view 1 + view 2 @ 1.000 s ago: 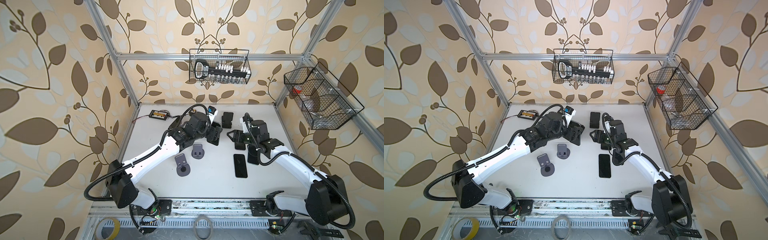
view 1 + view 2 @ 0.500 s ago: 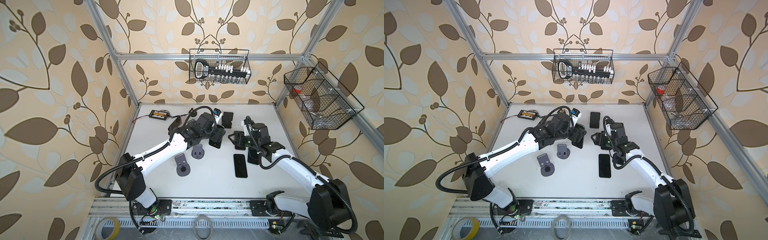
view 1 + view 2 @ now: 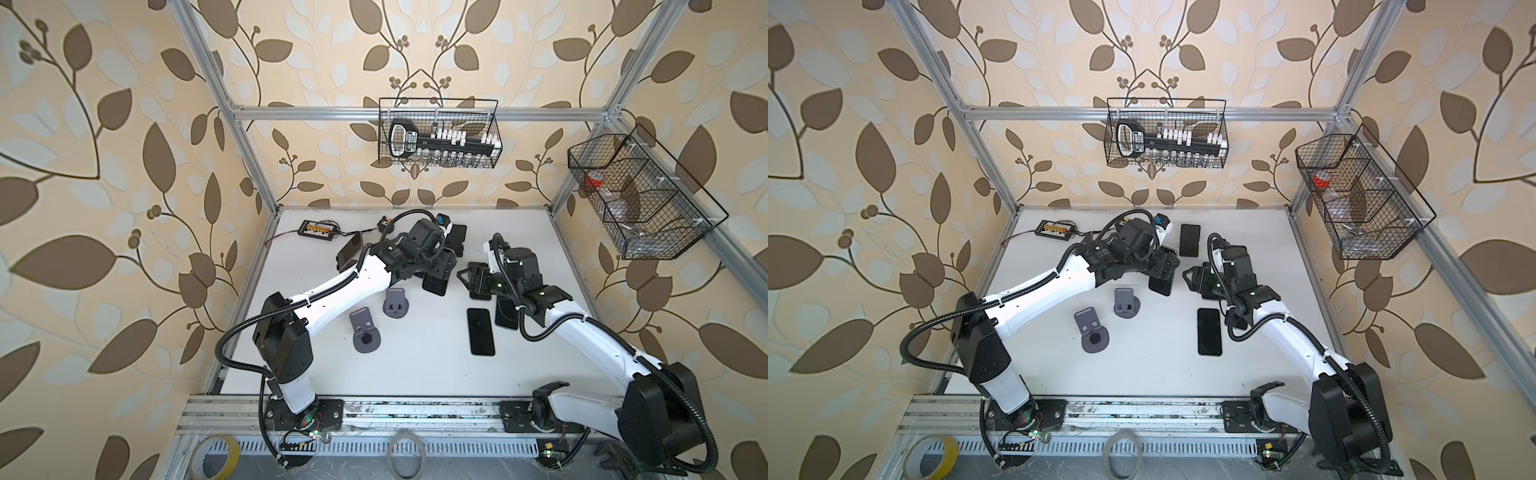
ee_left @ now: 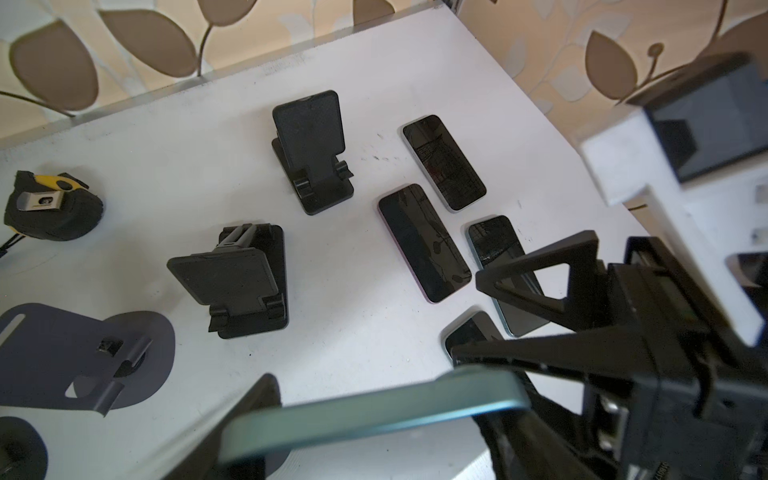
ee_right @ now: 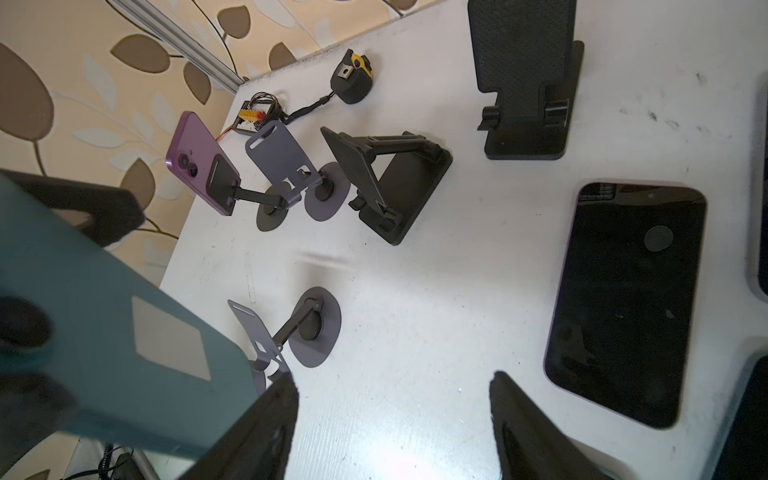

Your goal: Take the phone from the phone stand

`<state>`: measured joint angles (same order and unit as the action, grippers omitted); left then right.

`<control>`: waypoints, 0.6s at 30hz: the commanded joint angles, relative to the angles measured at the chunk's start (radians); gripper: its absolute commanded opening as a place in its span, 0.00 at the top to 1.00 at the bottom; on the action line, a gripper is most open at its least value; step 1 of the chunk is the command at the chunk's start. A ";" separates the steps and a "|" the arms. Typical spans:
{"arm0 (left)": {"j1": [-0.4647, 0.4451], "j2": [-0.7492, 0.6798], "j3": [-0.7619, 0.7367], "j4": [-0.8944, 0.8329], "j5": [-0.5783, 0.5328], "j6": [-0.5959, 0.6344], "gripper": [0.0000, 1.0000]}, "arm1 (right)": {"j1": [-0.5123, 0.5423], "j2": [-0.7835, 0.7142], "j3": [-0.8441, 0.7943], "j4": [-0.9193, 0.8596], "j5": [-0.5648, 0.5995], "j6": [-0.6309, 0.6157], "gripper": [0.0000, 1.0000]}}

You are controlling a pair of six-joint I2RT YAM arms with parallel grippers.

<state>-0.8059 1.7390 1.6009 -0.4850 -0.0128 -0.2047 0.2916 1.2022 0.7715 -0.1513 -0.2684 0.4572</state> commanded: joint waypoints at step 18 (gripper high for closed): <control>-0.009 0.176 0.155 -0.049 -0.047 -0.108 1.00 | -0.002 -0.146 -0.118 -0.146 0.037 0.091 0.28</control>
<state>-0.8059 1.9106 1.6836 -0.5449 -0.0326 -0.2905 0.2916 1.0897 0.6758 -0.2573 -0.2470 0.5350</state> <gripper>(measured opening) 0.727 0.720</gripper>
